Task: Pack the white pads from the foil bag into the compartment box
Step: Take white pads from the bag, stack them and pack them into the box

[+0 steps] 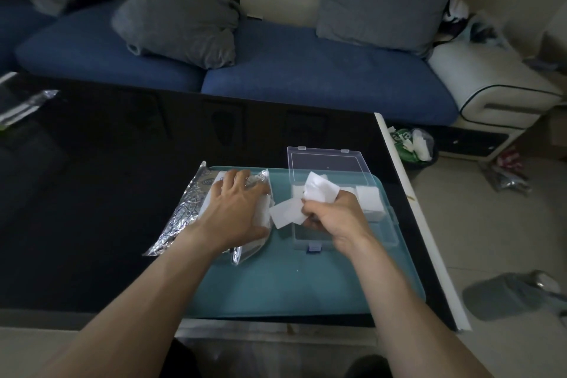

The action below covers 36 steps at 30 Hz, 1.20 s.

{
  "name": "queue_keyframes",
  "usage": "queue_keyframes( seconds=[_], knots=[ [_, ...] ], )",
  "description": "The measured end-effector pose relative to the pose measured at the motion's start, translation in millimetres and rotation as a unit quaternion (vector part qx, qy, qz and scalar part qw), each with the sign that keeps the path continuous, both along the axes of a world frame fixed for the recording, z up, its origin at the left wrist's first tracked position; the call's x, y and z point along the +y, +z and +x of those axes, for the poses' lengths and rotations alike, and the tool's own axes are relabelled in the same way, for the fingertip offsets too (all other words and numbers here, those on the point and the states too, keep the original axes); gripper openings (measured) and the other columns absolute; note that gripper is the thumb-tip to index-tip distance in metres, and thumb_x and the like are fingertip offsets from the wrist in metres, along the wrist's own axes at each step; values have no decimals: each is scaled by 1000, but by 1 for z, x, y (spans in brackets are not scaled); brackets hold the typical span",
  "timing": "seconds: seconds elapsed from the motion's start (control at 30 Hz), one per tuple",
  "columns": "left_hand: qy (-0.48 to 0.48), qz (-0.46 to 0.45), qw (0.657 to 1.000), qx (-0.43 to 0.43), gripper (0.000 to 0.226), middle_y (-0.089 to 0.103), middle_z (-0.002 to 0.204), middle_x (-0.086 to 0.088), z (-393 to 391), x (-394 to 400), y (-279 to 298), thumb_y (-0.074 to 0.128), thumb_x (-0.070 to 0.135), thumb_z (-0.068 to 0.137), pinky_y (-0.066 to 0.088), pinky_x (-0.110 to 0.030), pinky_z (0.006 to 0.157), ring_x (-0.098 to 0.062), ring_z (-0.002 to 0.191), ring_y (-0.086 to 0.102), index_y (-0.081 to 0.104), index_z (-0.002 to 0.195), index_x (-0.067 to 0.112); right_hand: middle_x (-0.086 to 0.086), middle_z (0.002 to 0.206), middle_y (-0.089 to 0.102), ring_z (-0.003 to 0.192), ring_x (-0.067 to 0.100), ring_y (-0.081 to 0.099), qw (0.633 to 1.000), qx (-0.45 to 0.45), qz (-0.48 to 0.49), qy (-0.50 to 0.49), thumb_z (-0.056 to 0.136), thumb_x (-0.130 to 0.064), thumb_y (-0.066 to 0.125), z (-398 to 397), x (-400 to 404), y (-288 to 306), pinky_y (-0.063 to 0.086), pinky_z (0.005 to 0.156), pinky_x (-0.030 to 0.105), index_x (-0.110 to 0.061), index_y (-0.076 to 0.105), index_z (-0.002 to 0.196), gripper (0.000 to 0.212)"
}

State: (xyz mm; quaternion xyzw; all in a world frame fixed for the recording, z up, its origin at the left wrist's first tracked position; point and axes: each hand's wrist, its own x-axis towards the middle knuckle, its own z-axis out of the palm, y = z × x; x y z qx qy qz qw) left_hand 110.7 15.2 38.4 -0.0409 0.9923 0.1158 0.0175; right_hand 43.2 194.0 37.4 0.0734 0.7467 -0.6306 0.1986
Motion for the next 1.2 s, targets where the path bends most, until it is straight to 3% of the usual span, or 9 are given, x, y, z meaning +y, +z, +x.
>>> queue_keyframes(
  seconds=[0.1,0.27,0.43,0.6,0.7,0.8,0.97,1.03,1.2],
  knots=[
    [5,-7,1000,6,62,29,147,-5,-1,3,-1,72,51,78,20,-46,114,-30,139,17,50,131,30,8,87,73,78,18,72,1000,5,-14,-9,77,11,71,-2,9,5,59,57,27,-6,68,89,21],
    [9,30,997,65,31,40,144,-4,-6,7,1,64,30,89,20,-44,112,-29,139,21,66,119,23,5,89,72,72,12,71,998,19,-43,-36,79,11,70,-5,19,12,56,54,22,-5,66,96,24],
    [-7,67,986,153,17,53,138,0,-11,5,-1,79,32,80,23,-43,106,-28,136,29,76,89,19,6,101,69,91,19,68,997,41,-47,-53,77,7,75,-8,29,16,58,61,26,-8,66,102,31],
    [-21,88,964,252,6,68,109,2,-16,7,-1,79,25,83,34,-38,86,-27,110,49,79,83,19,4,104,66,100,22,64,995,45,-59,-62,76,6,77,-8,34,18,59,63,27,-13,65,99,32],
    [9,176,936,306,5,62,88,17,-14,11,8,71,18,91,43,-35,81,-17,93,56,74,89,14,8,113,66,106,25,64,993,40,-73,-85,74,4,79,-10,36,17,60,66,30,-10,66,111,41],
    [95,315,905,271,10,61,82,15,-10,16,16,59,25,99,46,-23,67,-2,80,58,66,94,20,12,113,68,104,24,67,984,37,-139,-102,76,5,76,-13,37,18,57,65,28,-7,68,115,42],
    [163,481,834,215,10,67,62,-7,-10,17,25,56,17,100,47,-26,44,-20,52,64,60,94,11,8,103,68,97,20,67,972,33,-221,-74,80,8,70,-11,37,23,56,67,31,-7,69,116,39],
    [169,509,826,173,8,66,61,-10,-10,17,25,57,16,99,44,-28,39,-31,46,61,62,98,11,6,103,68,98,20,66,972,35,-226,-55,81,9,69,-10,37,24,56,69,34,-11,70,111,37],
    [169,535,822,97,14,67,67,-5,-12,21,23,65,22,95,41,-24,39,-14,43,52,69,96,10,8,101,64,103,24,63,976,26,-216,-19,82,11,62,-7,37,26,56,73,36,-13,72,97,30]
  ],
)
